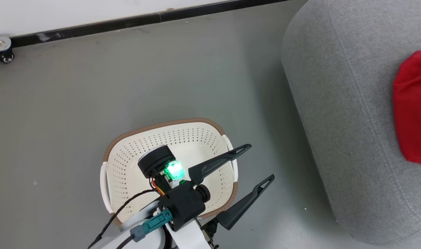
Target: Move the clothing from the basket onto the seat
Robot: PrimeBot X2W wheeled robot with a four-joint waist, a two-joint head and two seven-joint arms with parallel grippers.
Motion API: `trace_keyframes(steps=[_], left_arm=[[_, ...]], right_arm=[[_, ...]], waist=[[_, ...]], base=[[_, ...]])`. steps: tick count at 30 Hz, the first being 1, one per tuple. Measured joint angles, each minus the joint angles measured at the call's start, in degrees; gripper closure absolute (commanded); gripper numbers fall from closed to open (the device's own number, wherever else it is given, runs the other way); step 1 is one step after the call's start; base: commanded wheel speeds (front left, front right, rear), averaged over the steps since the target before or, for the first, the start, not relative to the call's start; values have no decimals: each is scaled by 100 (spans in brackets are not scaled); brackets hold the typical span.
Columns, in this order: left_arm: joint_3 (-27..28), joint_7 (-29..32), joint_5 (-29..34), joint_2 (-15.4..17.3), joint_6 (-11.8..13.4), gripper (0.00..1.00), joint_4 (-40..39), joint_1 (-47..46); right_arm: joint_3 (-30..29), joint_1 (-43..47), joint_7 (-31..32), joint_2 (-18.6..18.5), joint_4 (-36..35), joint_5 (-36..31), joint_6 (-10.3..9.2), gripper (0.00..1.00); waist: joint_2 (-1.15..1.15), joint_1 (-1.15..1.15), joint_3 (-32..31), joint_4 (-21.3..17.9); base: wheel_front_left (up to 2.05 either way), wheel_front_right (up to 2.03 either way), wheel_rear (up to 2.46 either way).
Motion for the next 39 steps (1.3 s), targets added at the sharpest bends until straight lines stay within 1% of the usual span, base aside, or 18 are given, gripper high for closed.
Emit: trace_keyframes(steps=[9, 12, 15, 26, 32, 39], left_arm=[[-131, -99, -97, -66, -24, 0, 200, 0], [-138, -109, -127, -78, -24, 0, 255, 2], [-138, -152, -176, -78, -24, 0, 341, 14], [67, -222, -335, -57, -22, 0, 701, 276], [261, -244, -468, -58, 77, 0, 870, 509], [504, -245, -554, -49, 289, 0, 980, 793]], right_arm=[[167, 21, -1, 10, 11, 182, 0, 0], [205, 66, -60, -55, -37, 266, 0, 0], [300, 186, -122, -201, -102, 275, 0, 0], [714, 265, -376, -219, -694, 423, 0, 0], [979, 344, -485, -16, -1111, 538, 0, 0], [1354, 473, -544, 254, -1559, 601, 0, 0]], waist=[[0, 0, -190, -188], [0, 0, -269, -268], [0, 0, -357, -351], [0, 0, -761, -581], [0, 0, -1007, -606], [0, 0, -1281, -516]], base=[[0, 0, 0], [0, 0, 0], [0, 0, 0], [0, 0, 0], [0, 0, 0], [0, 0, 0]])
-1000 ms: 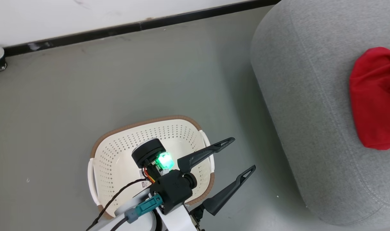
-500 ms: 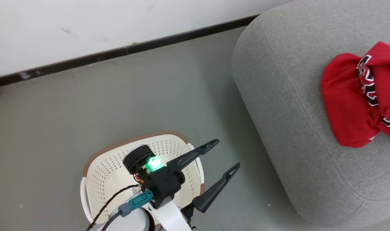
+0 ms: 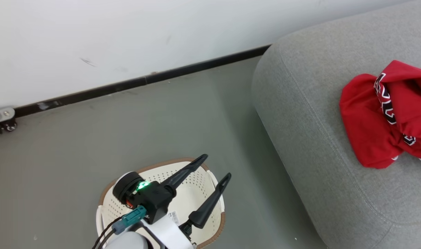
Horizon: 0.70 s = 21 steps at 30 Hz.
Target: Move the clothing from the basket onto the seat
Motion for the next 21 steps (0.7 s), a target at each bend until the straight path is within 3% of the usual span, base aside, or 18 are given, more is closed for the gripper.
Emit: trace_keyframes(steps=[21], left_arm=[[1203, -9, -46, 91, 857, 0, -45, 973]], right_arm=[[1070, 868, -62, 798, -826, 142, 0, 0]], waist=[[0, 0, -659, 740]], base=[[0, 0, 0]])
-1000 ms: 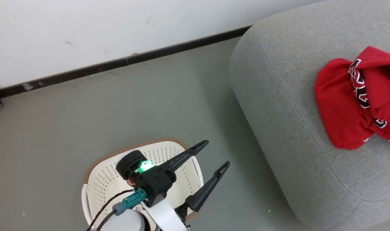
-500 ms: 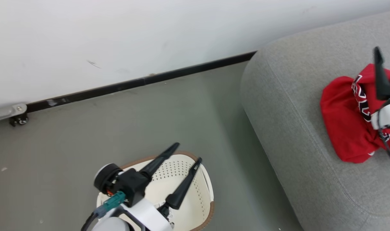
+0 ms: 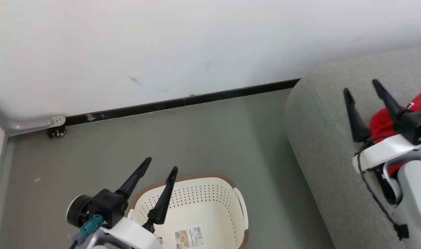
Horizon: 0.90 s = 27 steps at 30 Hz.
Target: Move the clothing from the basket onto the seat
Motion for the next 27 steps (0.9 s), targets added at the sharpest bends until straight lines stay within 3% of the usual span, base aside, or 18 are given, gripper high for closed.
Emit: trace_keyframes(steps=[11, 27], left_arm=[[472, 0, 9, -8, 377, 0, 185, 305], [1105, 0, 185, -163, 1025, 0, 312, 803]], right_arm=[[140, 498, -4, 415, -147, 0, 0, 0], [-461, 1450, -58, 1159, -238, -58, -1, 0]], waist=[[0, 0, -234, 344], [0, 0, -575, 682]], base=[[0, 0, 0], [0, 0, 0]])
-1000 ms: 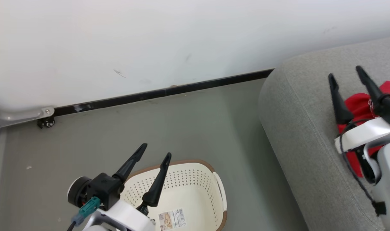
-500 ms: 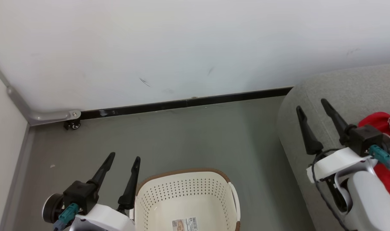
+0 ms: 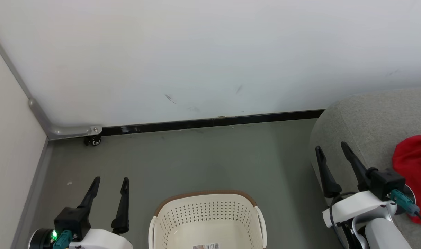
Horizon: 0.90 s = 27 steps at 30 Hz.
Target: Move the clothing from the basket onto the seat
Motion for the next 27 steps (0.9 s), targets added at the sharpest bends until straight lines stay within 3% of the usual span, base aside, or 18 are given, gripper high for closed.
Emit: trace_keyframes(steps=[3, 27], left_arm=[[85, 0, 45, -32, 104, 0, 7, 82], [153, 0, 522, -126, 210, 0, 147, 270]], right_arm=[[-93, 158, -1, 51, -38, -112, 0, 0], [-266, 928, -16, 261, -386, -467, 0, 0]], waist=[[0, 0, -51, 31], [0, 0, -259, 81]], base=[[0, 0, 0], [0, 0, 0]])
